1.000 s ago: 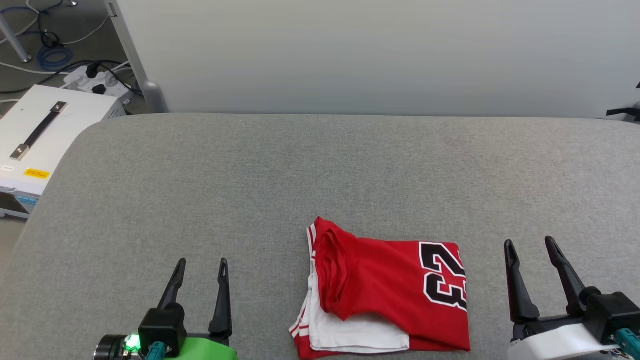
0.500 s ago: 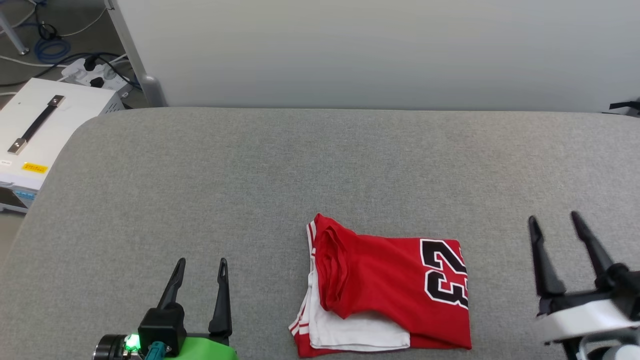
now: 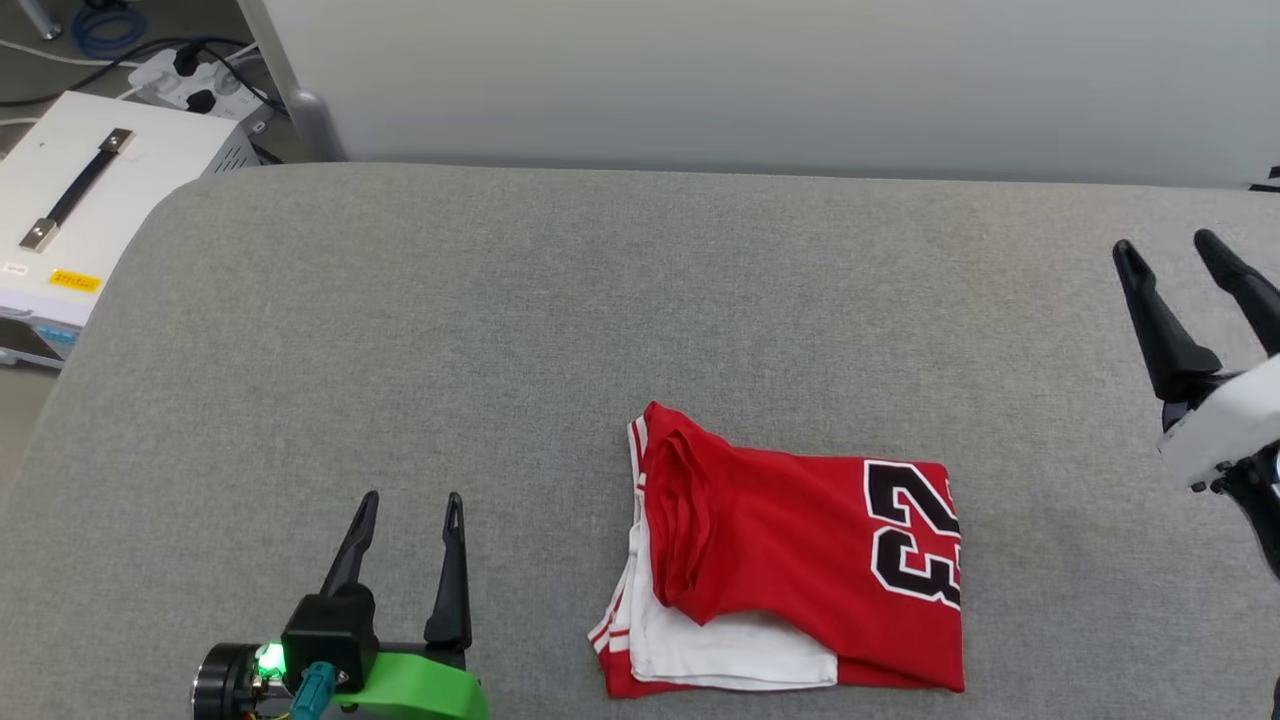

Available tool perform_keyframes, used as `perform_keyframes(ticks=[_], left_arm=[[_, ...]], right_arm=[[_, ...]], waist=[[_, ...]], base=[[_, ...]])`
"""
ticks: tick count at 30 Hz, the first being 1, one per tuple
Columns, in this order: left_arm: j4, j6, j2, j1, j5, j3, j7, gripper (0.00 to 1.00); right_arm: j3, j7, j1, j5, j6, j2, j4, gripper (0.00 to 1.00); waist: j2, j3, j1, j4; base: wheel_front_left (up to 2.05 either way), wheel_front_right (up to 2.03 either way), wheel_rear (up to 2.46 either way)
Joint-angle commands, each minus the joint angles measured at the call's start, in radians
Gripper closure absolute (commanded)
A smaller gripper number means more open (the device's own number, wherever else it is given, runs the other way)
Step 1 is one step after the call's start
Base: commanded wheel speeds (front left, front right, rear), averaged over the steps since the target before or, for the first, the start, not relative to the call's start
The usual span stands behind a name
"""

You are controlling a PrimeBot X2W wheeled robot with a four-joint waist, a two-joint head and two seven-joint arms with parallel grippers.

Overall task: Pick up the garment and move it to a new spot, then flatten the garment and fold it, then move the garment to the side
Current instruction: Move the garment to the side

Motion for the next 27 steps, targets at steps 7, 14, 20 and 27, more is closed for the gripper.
perform_keyframes(ticks=[7, 14, 20, 27], left_arm=[[-0.004, 0.007, -0.004, -0.041, -0.012, -0.016, -0.006, 0.0], [-0.003, 0.008, -0.004, -0.064, -0.018, -0.031, -0.006, 0.0], [-0.002, 0.007, -0.005, -0.086, -0.02, -0.04, -0.006, 0.0], [-0.001, 0.005, -0.005, -0.106, -0.019, -0.043, -0.006, 0.0]], right_arm=[[0.085, 0.377, -0.059, 0.211, -0.001, -0.073, 0.061, 0.0], [0.125, 0.604, -0.022, 0.329, -0.001, -0.097, 0.109, 0.0], [0.162, 0.664, 0.032, 0.364, -0.001, -0.091, 0.139, 0.0], [0.193, 0.646, 0.05, 0.388, -0.001, -0.052, 0.196, 0.0]], waist=[[-0.0001, 0.04, 0.0, 0.021], [-0.0001, 0.073, 0.0, 0.036], [-0.0001, 0.106, 0.0, 0.054], [-0.0001, 0.144, 0.0, 0.07]], base=[[0.0, 0.0, 0.0], [0.0, 0.0, 0.0], [0.0, 0.0, 0.0], [0.0, 0.0, 0.0]])
